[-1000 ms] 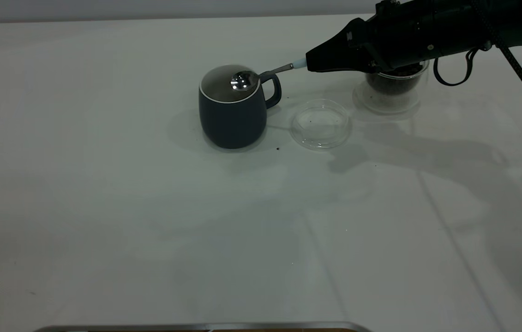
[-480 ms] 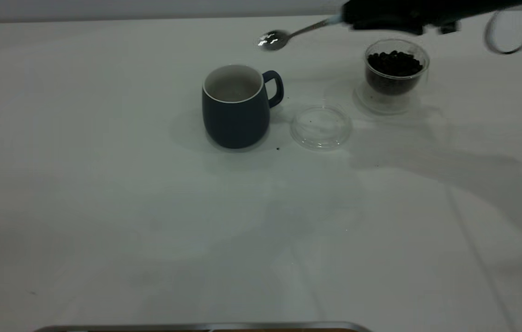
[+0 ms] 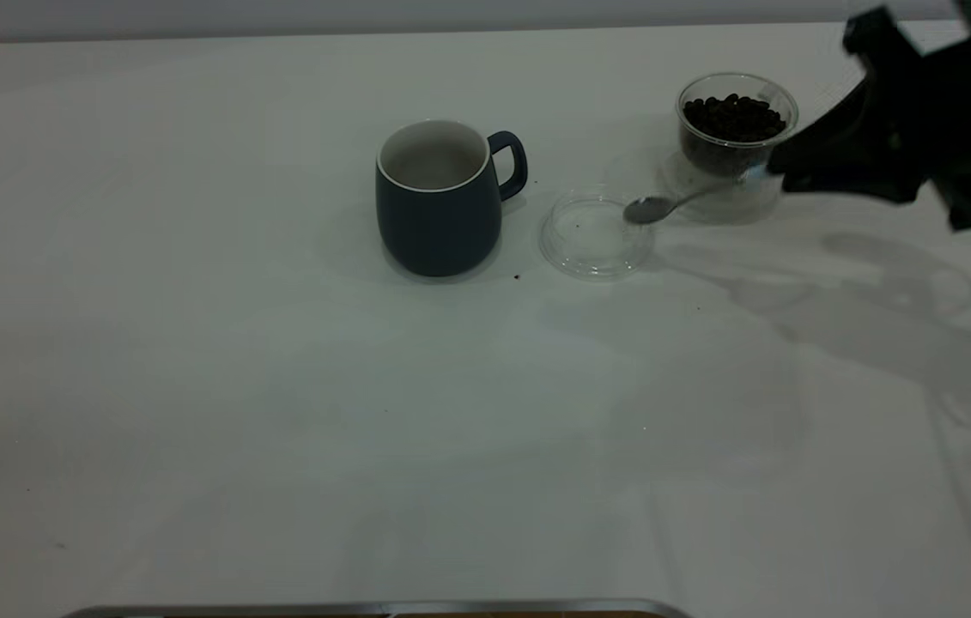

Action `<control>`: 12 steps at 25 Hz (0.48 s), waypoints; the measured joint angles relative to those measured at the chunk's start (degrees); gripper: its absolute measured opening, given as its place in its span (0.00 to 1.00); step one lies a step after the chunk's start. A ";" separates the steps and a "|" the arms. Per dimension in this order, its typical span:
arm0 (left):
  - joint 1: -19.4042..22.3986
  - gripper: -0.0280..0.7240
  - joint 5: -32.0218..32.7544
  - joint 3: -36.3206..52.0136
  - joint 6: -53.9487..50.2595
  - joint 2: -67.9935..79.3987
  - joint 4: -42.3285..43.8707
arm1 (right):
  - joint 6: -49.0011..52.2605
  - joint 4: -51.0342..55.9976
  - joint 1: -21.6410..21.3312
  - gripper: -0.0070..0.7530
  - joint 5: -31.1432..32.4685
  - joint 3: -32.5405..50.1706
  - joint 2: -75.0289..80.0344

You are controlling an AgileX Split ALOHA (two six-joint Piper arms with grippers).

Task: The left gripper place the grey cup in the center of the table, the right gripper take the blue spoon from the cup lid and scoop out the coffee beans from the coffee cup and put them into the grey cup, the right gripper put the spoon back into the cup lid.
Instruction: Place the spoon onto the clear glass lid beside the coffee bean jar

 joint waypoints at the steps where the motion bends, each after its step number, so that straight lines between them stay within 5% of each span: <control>1: 0.00 0.82 0.00 0.00 0.00 0.00 0.00 | -0.29 0.22 0.00 0.15 1.09 -0.95 1.49; 12: 0.00 0.82 0.00 0.00 0.00 0.00 0.00 | -2.21 0.52 0.00 0.15 5.79 -11.41 13.74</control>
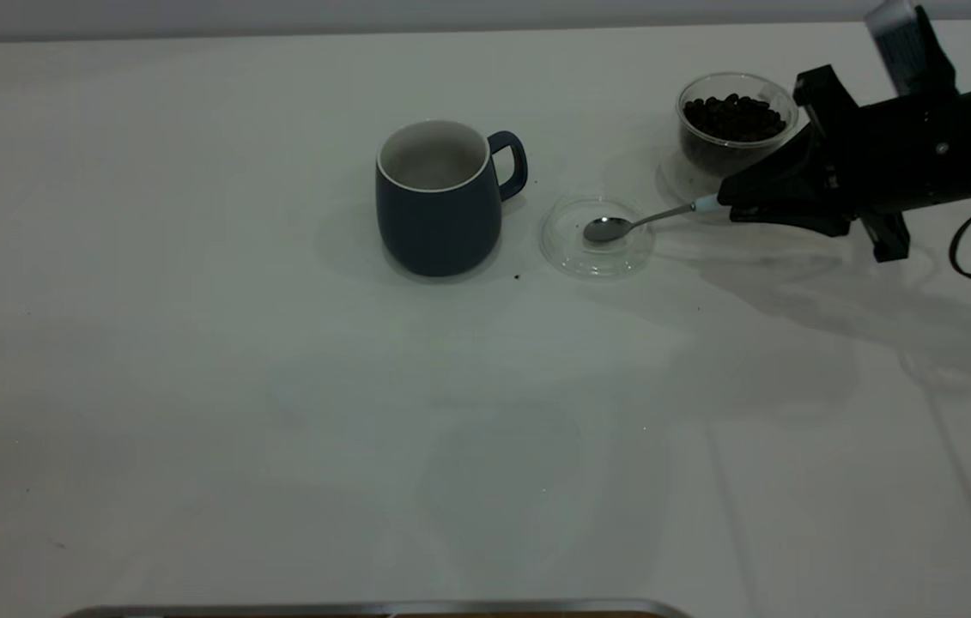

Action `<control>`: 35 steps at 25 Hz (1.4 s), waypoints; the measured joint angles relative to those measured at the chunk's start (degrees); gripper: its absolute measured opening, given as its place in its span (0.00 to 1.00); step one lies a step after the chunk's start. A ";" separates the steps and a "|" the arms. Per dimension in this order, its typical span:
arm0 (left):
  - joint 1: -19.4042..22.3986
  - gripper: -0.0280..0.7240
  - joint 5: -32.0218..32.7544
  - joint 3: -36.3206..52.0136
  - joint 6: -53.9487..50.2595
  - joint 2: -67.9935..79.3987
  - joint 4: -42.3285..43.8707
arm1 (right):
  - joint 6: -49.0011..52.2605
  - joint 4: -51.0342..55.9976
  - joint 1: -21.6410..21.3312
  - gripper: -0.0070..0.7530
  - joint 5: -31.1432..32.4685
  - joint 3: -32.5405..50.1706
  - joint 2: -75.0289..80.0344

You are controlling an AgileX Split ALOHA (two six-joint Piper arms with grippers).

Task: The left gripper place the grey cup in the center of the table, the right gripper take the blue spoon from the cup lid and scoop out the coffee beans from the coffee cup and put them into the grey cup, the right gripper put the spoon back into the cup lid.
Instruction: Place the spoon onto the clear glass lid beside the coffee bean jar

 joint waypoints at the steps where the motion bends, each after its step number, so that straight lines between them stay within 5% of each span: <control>1: 0.00 0.82 0.00 0.00 0.00 0.00 0.00 | 0.00 0.00 0.00 0.15 0.14 -0.80 0.73; 21: 0.00 0.82 0.00 0.00 -0.14 0.00 0.00 | -1.32 0.02 1.26 0.20 1.96 -3.65 3.10; 35: 0.00 0.82 0.00 0.00 -0.14 0.00 0.00 | -1.32 -0.90 1.56 0.74 2.79 -3.78 3.10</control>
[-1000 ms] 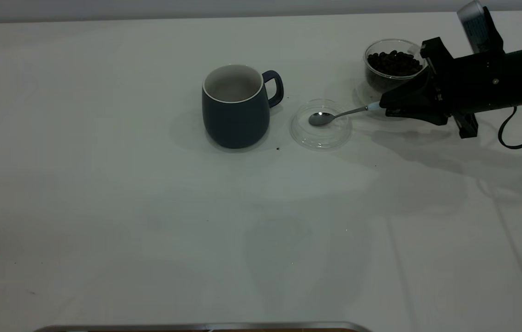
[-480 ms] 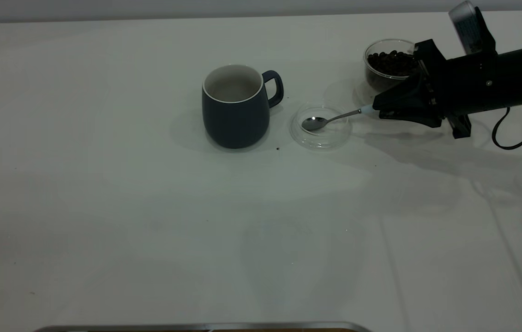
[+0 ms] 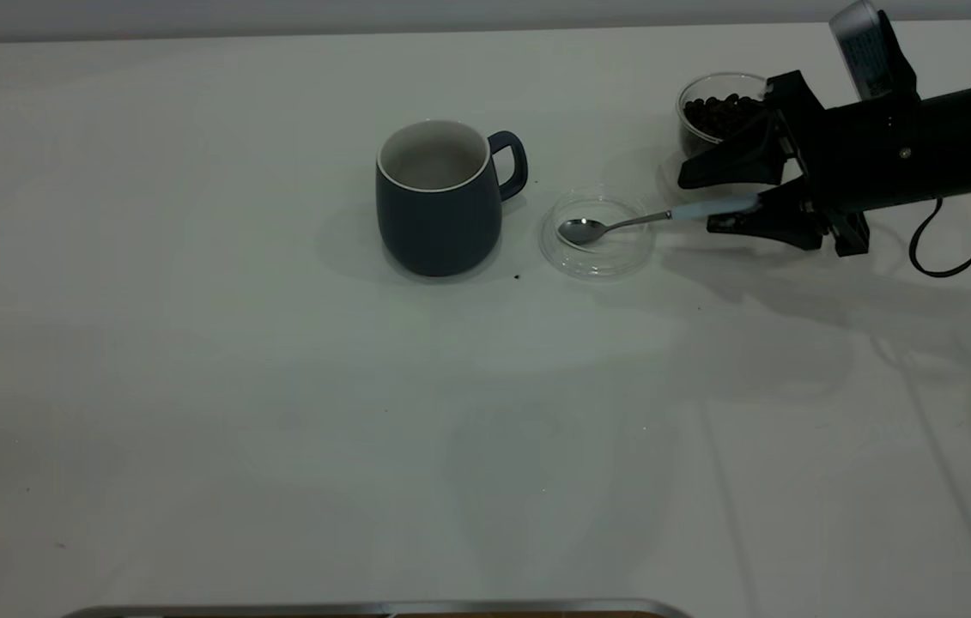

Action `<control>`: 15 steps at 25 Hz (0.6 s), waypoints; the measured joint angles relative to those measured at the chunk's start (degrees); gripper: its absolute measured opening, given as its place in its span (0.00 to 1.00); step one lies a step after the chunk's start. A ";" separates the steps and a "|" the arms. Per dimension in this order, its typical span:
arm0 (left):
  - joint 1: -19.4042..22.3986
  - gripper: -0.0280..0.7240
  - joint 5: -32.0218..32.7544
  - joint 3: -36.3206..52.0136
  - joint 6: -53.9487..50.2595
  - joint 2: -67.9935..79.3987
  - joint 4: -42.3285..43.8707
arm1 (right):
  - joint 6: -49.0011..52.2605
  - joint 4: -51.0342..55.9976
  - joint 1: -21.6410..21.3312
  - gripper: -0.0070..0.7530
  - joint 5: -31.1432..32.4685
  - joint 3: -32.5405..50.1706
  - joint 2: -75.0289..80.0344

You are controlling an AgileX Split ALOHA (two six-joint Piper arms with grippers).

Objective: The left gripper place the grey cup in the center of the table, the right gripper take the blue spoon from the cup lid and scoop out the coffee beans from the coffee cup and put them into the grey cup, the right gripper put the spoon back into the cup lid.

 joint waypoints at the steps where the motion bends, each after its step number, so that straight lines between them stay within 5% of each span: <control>1: 0.00 0.82 0.00 0.00 0.00 0.00 0.00 | 0.42 -0.92 -0.11 0.77 0.00 0.00 0.00; 15: 0.00 0.82 0.00 0.00 0.12 0.00 0.00 | 22.40 -28.62 -1.56 0.79 -14.74 0.00 -8.28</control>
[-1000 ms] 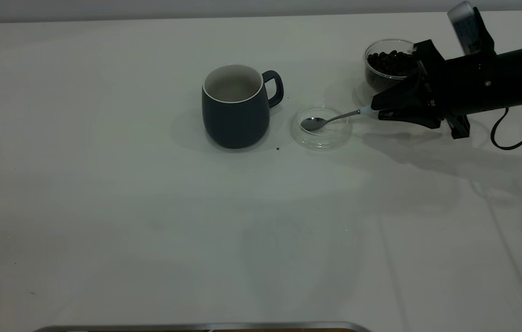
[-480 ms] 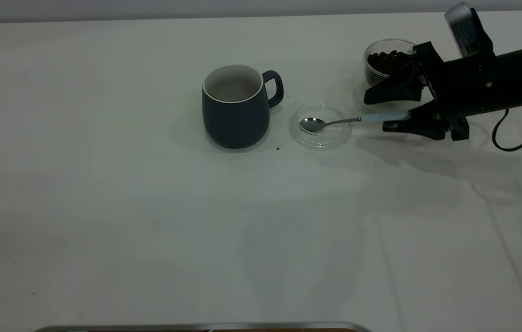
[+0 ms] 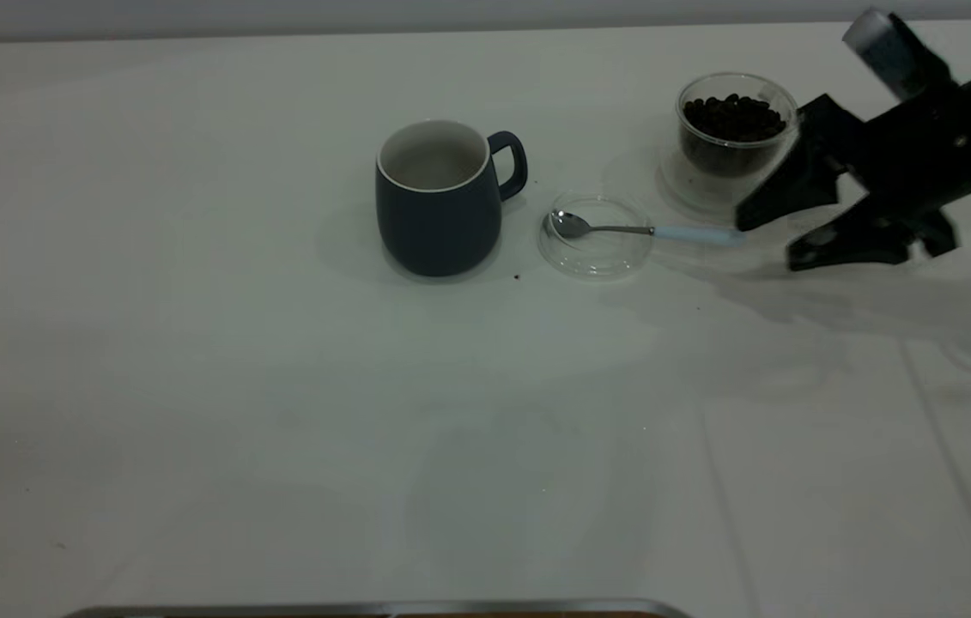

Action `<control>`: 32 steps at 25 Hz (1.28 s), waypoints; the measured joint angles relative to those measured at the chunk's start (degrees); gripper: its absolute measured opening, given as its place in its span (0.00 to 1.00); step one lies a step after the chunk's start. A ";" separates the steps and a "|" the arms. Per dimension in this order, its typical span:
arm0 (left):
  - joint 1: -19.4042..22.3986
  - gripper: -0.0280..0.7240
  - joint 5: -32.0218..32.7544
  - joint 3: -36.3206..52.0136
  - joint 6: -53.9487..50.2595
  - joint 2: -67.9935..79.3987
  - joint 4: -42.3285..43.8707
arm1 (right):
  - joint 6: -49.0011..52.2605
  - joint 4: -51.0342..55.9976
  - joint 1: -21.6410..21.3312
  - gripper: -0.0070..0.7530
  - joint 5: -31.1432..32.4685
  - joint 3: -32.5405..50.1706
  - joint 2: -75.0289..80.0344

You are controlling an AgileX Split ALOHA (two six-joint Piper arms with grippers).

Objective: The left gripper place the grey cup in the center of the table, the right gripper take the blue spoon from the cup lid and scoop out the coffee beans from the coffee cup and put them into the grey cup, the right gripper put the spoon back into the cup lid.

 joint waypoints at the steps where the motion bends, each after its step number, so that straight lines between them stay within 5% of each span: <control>1: 0.00 0.82 0.00 0.00 0.00 0.00 0.00 | 3.86 -4.84 0.00 0.79 -1.08 0.00 -1.61; 6: 0.00 0.82 0.00 0.00 0.00 0.00 0.00 | 32.62 -33.50 0.00 0.79 -0.37 0.05 -12.94; 13: 0.00 0.82 0.00 0.00 0.00 0.00 0.00 | 60.28 -60.21 0.00 0.79 18.03 0.18 -33.80; 18: 0.00 0.82 0.00 0.00 0.00 0.00 0.00 | 61.58 -62.91 0.00 0.79 29.21 0.24 -45.63; 32: 0.00 0.82 0.00 0.00 -0.15 0.00 0.00 | 53.13 -64.18 0.00 0.78 34.79 4.15 -75.96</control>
